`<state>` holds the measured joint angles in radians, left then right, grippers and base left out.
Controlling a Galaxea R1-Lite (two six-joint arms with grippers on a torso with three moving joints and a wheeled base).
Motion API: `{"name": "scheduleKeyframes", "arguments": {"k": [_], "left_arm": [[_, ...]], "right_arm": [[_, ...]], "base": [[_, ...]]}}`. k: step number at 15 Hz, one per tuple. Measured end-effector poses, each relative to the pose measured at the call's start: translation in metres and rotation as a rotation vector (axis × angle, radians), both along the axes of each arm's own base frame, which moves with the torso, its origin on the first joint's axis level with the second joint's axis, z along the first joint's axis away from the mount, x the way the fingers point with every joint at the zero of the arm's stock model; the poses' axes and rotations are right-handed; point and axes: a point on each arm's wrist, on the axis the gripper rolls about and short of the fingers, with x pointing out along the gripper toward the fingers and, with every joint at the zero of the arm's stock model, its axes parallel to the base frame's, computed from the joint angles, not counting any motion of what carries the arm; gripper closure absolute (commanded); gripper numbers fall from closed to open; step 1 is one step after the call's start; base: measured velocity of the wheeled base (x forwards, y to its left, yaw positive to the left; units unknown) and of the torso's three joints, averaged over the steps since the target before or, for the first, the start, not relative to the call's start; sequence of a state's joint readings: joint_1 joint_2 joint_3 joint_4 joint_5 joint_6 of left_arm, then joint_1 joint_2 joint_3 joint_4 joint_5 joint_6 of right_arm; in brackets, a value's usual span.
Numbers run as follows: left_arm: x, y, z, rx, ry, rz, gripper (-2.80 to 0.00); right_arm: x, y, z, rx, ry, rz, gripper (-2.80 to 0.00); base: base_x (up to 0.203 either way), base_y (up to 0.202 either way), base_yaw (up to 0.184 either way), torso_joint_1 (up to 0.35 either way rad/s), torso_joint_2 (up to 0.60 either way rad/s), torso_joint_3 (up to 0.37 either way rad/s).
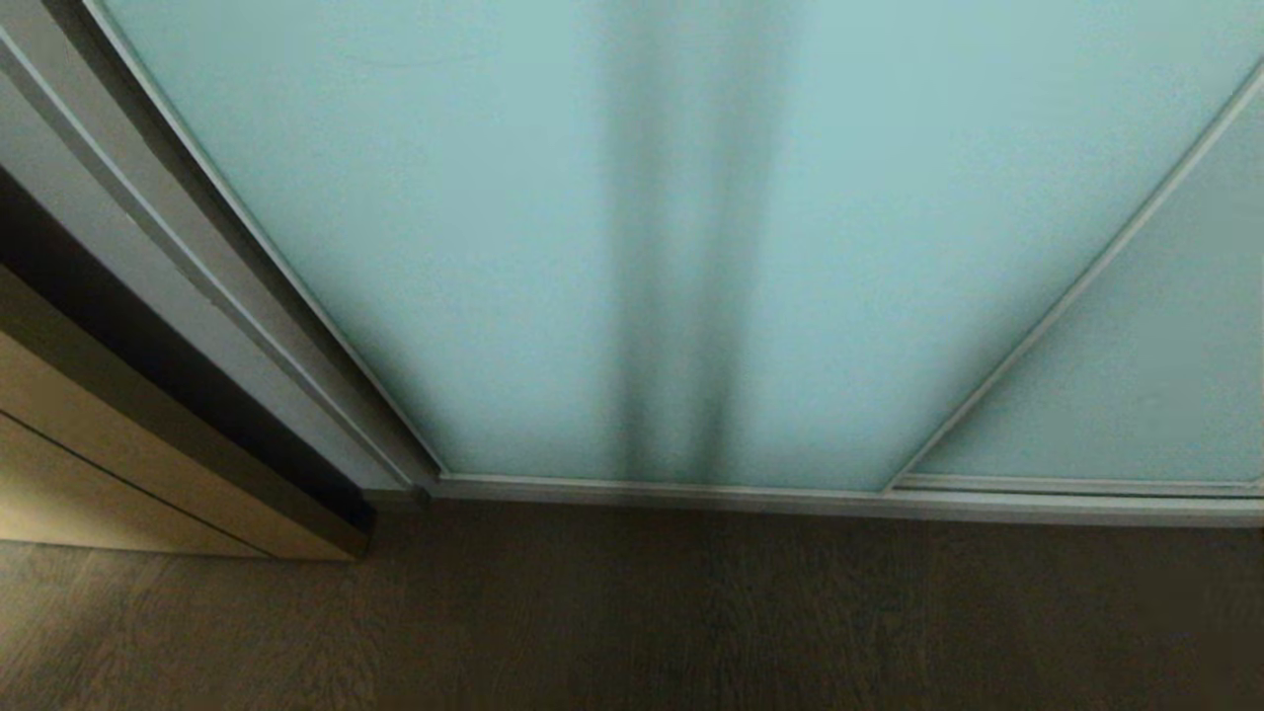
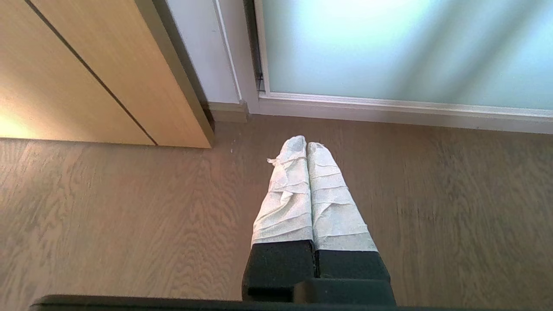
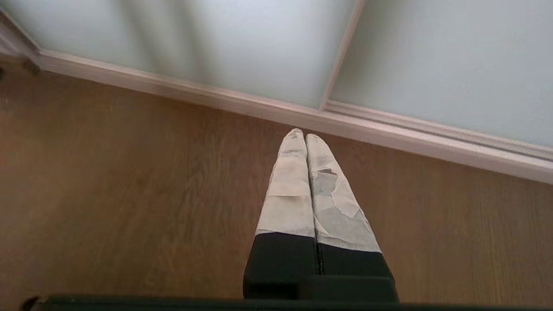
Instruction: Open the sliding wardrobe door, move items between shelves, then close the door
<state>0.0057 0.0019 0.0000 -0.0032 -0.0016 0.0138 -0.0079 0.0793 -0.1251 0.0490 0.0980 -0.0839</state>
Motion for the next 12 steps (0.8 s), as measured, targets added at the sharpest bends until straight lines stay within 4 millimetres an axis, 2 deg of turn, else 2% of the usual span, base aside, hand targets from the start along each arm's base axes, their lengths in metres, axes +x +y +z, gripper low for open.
{"name": "scheduleKeyframes", "arguments": {"k": [2, 4, 6, 8, 12], "left_arm": [[0.000, 0.000, 0.000, 0.000, 0.000, -0.001, 0.00], [0.000, 0.000, 0.000, 0.000, 0.000, -0.001, 0.00], [0.000, 0.000, 0.000, 0.000, 0.000, -0.001, 0.00], [0.000, 0.000, 0.000, 0.000, 0.000, -0.001, 0.00], [0.000, 0.000, 0.000, 0.000, -0.001, 0.000, 0.00]], "right_arm": [[0.003, -0.002, -0.021, 0.016, 0.007, -0.059, 0.00], [0.003, -0.002, -0.028, -0.006, -0.003, -0.081, 0.00], [0.003, -0.002, -0.030, -0.028, -0.006, -0.058, 0.00], [0.003, -0.002, -0.031, 0.039, -0.004, -0.060, 0.00], [0.003, -0.002, -0.031, 0.060, -0.002, -0.060, 0.00]], "base": [[0.000, 0.000, 0.000, 0.000, 0.00, 0.000], [0.000, 0.000, 0.000, 0.000, 0.00, 0.000], [0.000, 0.000, 0.000, 0.000, 0.00, 0.000], [0.000, 0.000, 0.000, 0.000, 0.00, 0.000], [0.000, 0.000, 0.000, 0.000, 0.00, 0.000]]}}
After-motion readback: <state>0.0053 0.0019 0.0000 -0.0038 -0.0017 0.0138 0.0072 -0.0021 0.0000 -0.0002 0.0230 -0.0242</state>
